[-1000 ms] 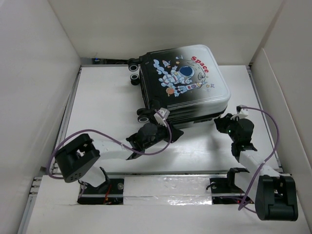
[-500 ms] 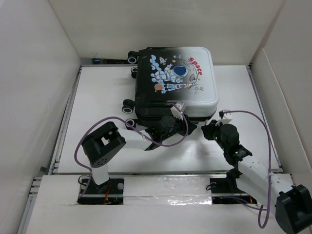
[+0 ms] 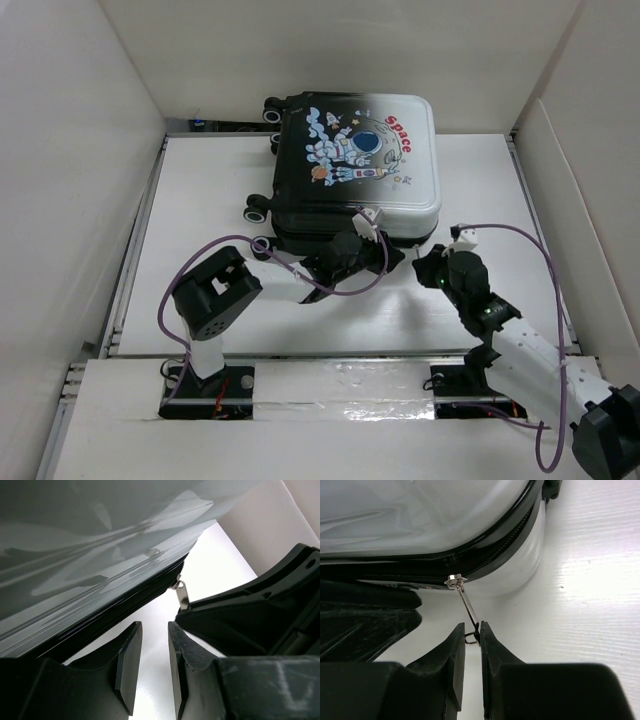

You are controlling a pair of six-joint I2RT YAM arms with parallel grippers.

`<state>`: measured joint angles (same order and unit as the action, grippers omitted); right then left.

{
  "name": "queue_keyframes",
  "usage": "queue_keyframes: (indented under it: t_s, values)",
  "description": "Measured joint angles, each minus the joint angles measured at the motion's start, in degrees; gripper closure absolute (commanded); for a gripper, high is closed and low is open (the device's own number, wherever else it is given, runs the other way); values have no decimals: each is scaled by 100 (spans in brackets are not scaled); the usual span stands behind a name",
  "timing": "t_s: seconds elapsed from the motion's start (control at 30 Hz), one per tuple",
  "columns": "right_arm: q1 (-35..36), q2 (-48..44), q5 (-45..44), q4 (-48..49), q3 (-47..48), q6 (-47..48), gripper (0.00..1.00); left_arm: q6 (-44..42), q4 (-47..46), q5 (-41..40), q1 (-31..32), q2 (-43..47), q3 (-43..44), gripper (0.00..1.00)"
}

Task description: Pack the luggage

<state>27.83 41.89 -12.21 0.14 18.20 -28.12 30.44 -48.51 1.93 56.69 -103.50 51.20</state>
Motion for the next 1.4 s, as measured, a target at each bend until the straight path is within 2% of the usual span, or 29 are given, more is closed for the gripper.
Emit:
queue_keyframes:
  t_s: [0.13, 0.27, 0.37, 0.6, 0.7, 0.77, 0.87, 0.9, 1.0, 1.03, 1.07, 1.1, 1.17, 1.2, 1.27, 1.4]
  values:
    - [-348, 151, 42, -57, 173, 28, 100, 2, -26, 17, -129, 0, -22, 74]
    - [-699, -74, 186, -74, 258, 109, 100, 0, -52, 9, -262, 0, -37, 74]
    - [-640, -238, 284, -57, 254, 133, 100, 0, -55, 11, -278, 0, -39, 74]
    - [675, -654, -407, -37, 39, 120, 100, -17, -24, -28, -280, -131, 85, 74]
    - [1318, -531, -81, 308, -39, -81, 100, -39, 44, -22, -289, -332, 339, 74]
    - [1569, -136, 72, 474, -55, -190, 100, -35, 63, -24, -313, -487, 557, 74]
    - [1604, 321, -76, 295, -31, -267, 100, -33, 111, -39, -352, -522, 621, 65]
    - [1585, 275, -160, 140, -31, -278, 100, -17, 96, -31, -356, -472, 555, 56]
    - [1436, -168, -317, -144, -24, -271, 100, 70, 120, -63, -448, 37, -55, 42]
    - [1368, -328, -330, -197, -17, -262, 100, 96, 146, -79, -531, 306, -332, 40]
    - [1300, -433, -356, -258, 4, -258, 97, 131, 214, -103, -612, 621, -592, 38]
    - [1233, -501, -391, -304, 28, -256, 81, 153, 256, -138, -680, 946, -844, 37]
    - [1082, -527, -452, -354, 81, -223, 70, 177, 326, -273, -798, 1650, -1296, 36]
    - [979, -498, -450, -341, 90, -168, 61, 192, 372, -361, -804, 2011, -1493, 36]
    - [726, -369, -396, -286, 98, -61, 54, 203, 503, -509, -804, 2662, -1792, 36]
    - [98, 153, -157, -59, 210, 216, 51, 323, 1086, -876, -1093, 3974, -2057, 30]
